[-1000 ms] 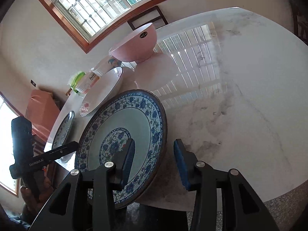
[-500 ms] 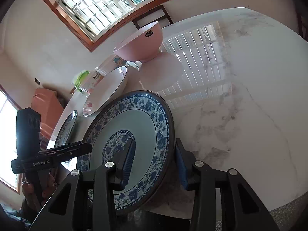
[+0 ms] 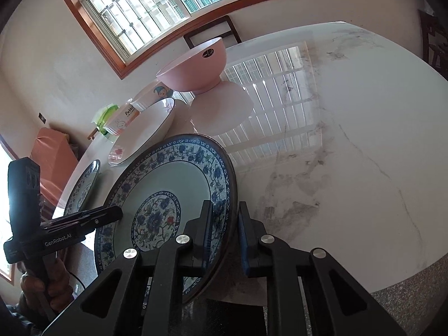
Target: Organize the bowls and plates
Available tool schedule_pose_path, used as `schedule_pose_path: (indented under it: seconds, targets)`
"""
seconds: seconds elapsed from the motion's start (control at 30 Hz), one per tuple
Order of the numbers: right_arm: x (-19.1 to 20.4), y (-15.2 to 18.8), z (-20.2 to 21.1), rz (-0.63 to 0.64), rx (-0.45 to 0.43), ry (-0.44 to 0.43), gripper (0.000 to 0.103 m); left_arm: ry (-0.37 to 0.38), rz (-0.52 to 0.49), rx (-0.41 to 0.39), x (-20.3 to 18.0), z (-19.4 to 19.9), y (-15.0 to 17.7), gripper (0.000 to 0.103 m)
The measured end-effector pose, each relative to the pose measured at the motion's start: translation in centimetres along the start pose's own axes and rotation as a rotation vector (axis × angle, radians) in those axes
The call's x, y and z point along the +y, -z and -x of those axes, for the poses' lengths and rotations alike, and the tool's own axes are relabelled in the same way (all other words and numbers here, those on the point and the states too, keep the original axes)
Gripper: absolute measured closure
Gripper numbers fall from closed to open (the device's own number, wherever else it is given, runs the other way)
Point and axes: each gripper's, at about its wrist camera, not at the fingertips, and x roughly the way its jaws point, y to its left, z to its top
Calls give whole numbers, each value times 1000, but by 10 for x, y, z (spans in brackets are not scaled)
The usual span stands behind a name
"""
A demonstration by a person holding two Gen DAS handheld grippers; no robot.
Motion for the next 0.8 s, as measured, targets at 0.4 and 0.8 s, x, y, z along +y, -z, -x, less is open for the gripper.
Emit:
schedule_pose_path:
  seconds: [0.4,0.8]
  targets:
    - [36,7,-2,17,16,-58,87,-92,26,-97,18,36,8,73]
    - [84,-2,-25,69,54,-99,87,-155,101,-163,63,62,17,73]
